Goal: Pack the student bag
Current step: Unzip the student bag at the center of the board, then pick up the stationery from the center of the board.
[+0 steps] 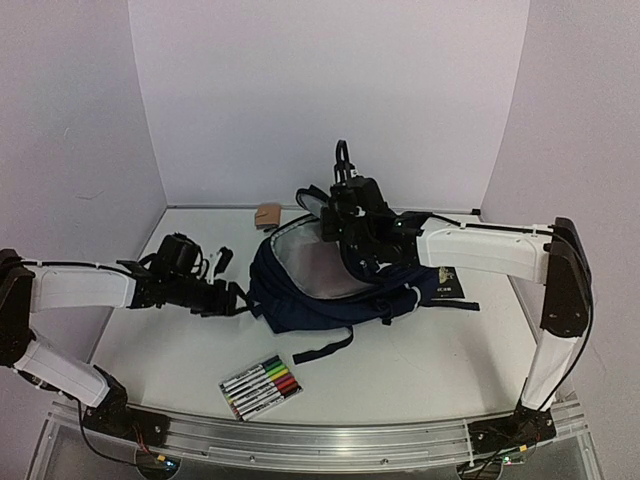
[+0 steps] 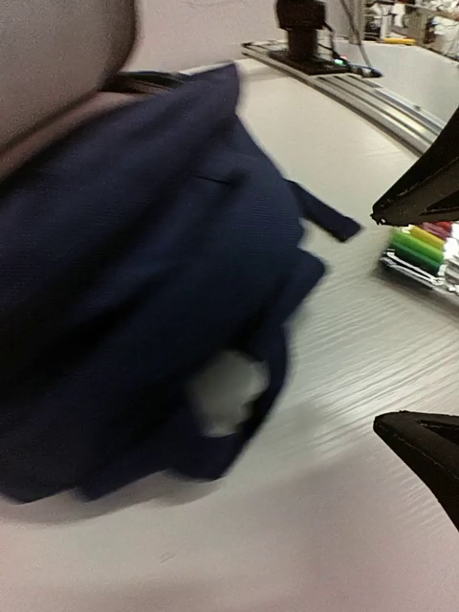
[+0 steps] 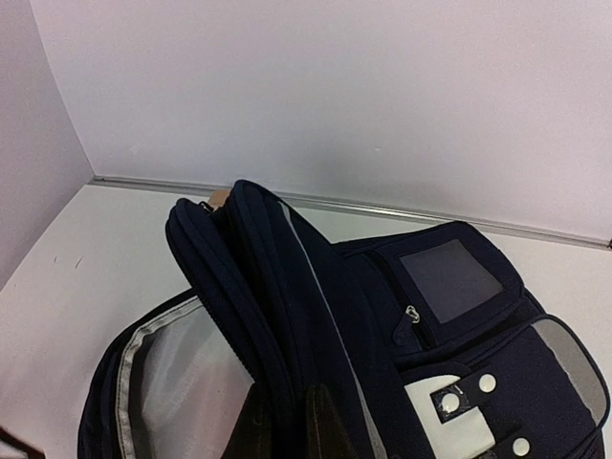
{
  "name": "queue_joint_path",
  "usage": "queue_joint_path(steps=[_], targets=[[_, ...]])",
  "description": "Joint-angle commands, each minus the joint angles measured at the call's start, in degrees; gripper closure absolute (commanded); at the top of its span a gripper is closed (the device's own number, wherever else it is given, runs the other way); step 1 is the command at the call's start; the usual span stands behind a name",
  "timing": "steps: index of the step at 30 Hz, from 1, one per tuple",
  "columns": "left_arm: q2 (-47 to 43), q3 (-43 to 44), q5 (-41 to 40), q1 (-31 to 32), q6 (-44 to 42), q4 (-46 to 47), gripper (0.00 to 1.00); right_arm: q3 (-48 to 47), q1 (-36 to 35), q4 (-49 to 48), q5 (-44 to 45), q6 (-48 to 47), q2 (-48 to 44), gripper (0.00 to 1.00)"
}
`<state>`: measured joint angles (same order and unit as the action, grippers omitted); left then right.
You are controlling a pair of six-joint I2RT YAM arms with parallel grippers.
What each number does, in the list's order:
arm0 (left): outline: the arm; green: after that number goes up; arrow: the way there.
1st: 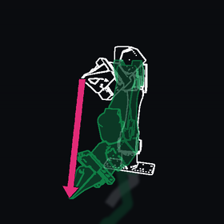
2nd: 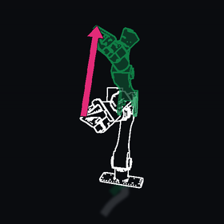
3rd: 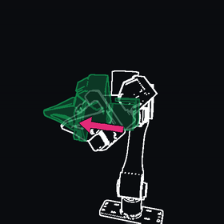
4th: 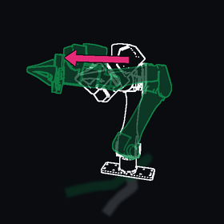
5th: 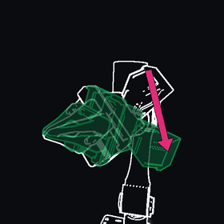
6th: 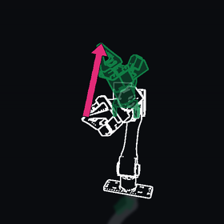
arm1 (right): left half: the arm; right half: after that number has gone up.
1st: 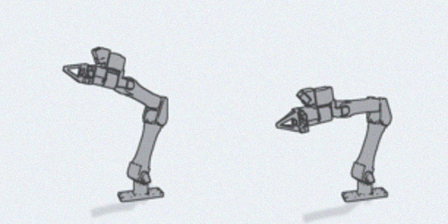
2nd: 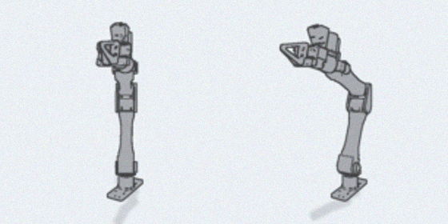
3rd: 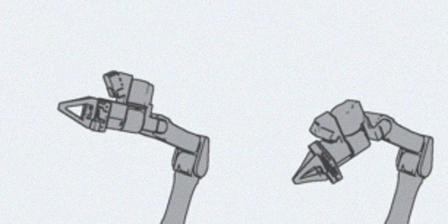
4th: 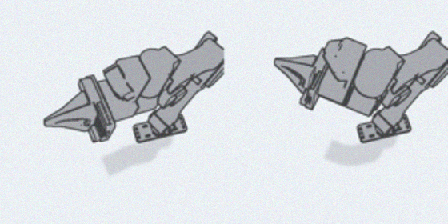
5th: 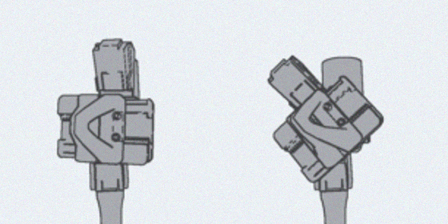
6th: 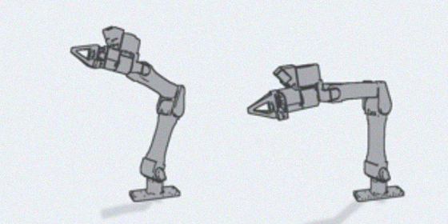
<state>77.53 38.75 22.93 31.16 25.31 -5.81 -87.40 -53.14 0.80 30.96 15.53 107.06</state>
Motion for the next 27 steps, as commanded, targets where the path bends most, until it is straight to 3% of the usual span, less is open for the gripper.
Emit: queue_joint_path(steps=[1, 6, 17, 23, 27], targets=[[-3.8, -4.6, 0.4, 6.0, 3.7, -1.9, 0.33, -3.5, 2.3, -2.2, -0.5, -0.1, 0.8, 1.0], [-3.3, -4.9, -3.9, 11.7, 3.4, -6.0, 0.3, -3.2, 2.4, -2.9, -2.4, 0.5, 0.4, 1.0], [8.2, 1.7, -14.1, 21.7, 1.1, -12.9, 0.31, -0.2, 2.5, -4.5, -3.8, 1.8, -2.8, 1.0], [14.8, 6.1, -17.7, 23.6, 1.2, -16.5, 0.5, 1.0, 2.5, -5.1, -3.5, 2.1, -3.8, 1.0], [18.4, 9.1, -25.1, 24.3, 4.9, -21.1, 0.65, 1.2, 2.5, -5.3, -3.7, 2.2, -3.9, 1.0]])
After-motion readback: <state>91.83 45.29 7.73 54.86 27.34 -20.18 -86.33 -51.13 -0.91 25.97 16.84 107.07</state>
